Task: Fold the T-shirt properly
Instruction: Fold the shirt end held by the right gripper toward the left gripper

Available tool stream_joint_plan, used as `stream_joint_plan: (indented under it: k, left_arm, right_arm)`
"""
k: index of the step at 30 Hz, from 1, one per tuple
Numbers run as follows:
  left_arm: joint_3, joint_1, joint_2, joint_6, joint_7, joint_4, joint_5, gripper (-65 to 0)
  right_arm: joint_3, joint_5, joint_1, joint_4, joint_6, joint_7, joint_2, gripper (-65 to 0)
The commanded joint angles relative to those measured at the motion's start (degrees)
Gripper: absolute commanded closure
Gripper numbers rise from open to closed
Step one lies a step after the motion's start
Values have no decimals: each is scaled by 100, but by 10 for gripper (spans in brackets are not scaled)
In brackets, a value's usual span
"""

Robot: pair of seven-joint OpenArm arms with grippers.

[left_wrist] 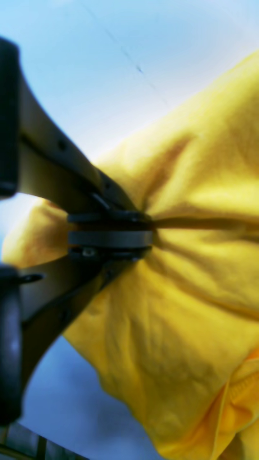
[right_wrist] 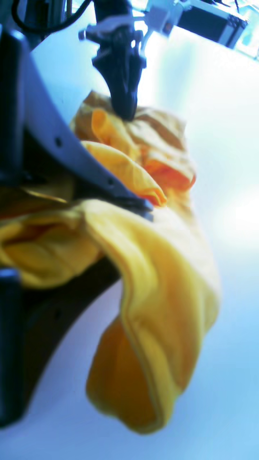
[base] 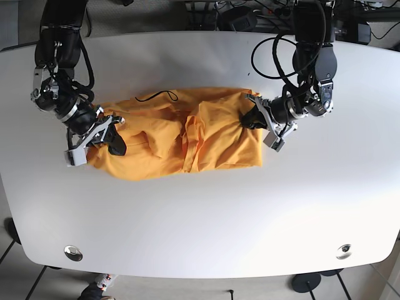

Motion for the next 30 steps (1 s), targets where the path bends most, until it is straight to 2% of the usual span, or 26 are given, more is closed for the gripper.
stream_joint_plan:
  k: [1,4,7,9,14,16,19,20,22,27,28,30]
  left_arm:
    - [-4,-81,-8,-45,-54,78,-63,-10]
    - [-4,-81,115,-45,-54,70,-63,-10]
    - [-4,-81,150,-45,-54,70,-63,-10]
    - [-4,-81,150,-45,-54,70,-63,-10]
    - [-4,-2,141,-45,-54,70,-63,-10]
    - [-13,-2,141,-45,-54,70,-63,-10]
    - [-21,59,141,-45,-54,70,-63,-10]
    - [-21,59,141,-45,-54,70,-72,-10]
    - [-21,68,141,-45,-54,87,-99,-10]
    - [-30,68,150,-45,-62,96,-107,-10]
    - [-30,59,150,-45,-71,96,-107,-10]
    - [-30,51,150,-45,-80,96,-107,-10]
  right_arm:
    - [-229,83,159,467,8,98,77,-19]
    - [-897,83,291,722,-220,81,104,-19]
    - [-1460,83,475,713,-255,107,60,-21]
    - [-1900,-84,686,686,-255,116,-186,-21]
    - [-2893,-2018,941,669,-229,98,-837,-22]
    - [-3306,-2941,985,537,-220,98,-1109,-22]
    - [-3500,-3961,1038,141,-185,125,-1487,-24]
    - [-3508,-4119,1099,36,-185,125,-1584,-24]
    - [-3640,-4242,1143,-237,-44,125,-1663,-24]
    - [-3711,-4233,1302,-694,-53,195,-1778,-29]
    - [-3711,-4233,1302,-703,-53,204,-1778,-49]
    - [-3719,-4233,1302,-711,-53,204,-1795,-166]
